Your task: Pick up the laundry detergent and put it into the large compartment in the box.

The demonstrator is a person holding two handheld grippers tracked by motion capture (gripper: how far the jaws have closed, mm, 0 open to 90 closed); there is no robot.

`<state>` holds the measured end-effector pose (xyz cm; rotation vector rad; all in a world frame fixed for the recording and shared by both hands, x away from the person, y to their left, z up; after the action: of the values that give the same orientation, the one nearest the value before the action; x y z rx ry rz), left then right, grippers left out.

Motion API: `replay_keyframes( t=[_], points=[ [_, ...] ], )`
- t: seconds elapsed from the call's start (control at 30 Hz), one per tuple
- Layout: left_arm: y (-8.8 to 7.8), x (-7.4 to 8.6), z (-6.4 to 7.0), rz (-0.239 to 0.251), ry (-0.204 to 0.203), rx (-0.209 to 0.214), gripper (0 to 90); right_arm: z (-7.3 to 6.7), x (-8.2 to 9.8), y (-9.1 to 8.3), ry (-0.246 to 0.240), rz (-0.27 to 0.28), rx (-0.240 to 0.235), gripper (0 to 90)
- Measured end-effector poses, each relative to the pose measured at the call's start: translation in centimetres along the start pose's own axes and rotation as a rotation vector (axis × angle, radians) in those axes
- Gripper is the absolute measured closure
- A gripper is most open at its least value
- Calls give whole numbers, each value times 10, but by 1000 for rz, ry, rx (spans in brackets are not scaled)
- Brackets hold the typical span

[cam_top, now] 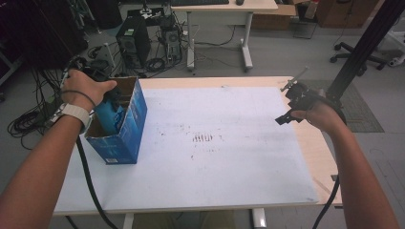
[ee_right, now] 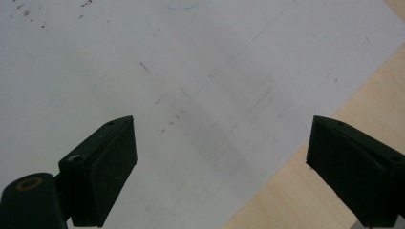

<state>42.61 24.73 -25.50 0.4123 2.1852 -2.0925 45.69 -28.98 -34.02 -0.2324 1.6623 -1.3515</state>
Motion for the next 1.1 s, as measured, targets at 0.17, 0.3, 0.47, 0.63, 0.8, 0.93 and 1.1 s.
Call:
replay_keyframes(
  t=[0.17, 0.3, 0.47, 0.63, 0.8, 0.93, 1.1],
  points=[
    [8, 2, 1, -8, 6, -2, 372, 0, 1, 0, 2, -1, -1, 100],
    [13, 3, 0, -8, 7, 1, 372, 1, 1, 0, 3, -2, 0, 100],
    [19, 3, 0, -2, 17, -7, 372, 0, 2, 2, 2, -4, -2, 100],
    [21, 2, 1, 1, 27, -18, 372, 1, 3, 2, 6, -5, -1, 100],
    [26, 2, 2, 6, 45, -24, 372, 1, 4, 3, 7, -7, -2, 100],
    [32, 3, 2, 6, 43, -18, 372, 1, 5, 3, 9, -8, -2, 100],
    [39, 4, 2, -5, 52, -19, 372, 2, 6, 3, 10, -12, 0, 100]
  ],
)
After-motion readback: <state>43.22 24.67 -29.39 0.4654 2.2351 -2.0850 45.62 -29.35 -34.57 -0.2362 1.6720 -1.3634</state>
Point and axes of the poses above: each handheld gripper's, and its own axes: y roughly forward along the jaws, x roughly out of its underside, z roughly to its right, the point moved 4 cm from there along y, roughly forward along the jaws, and after that the axes turned 10 degrees about z, right-handed, at the moved point
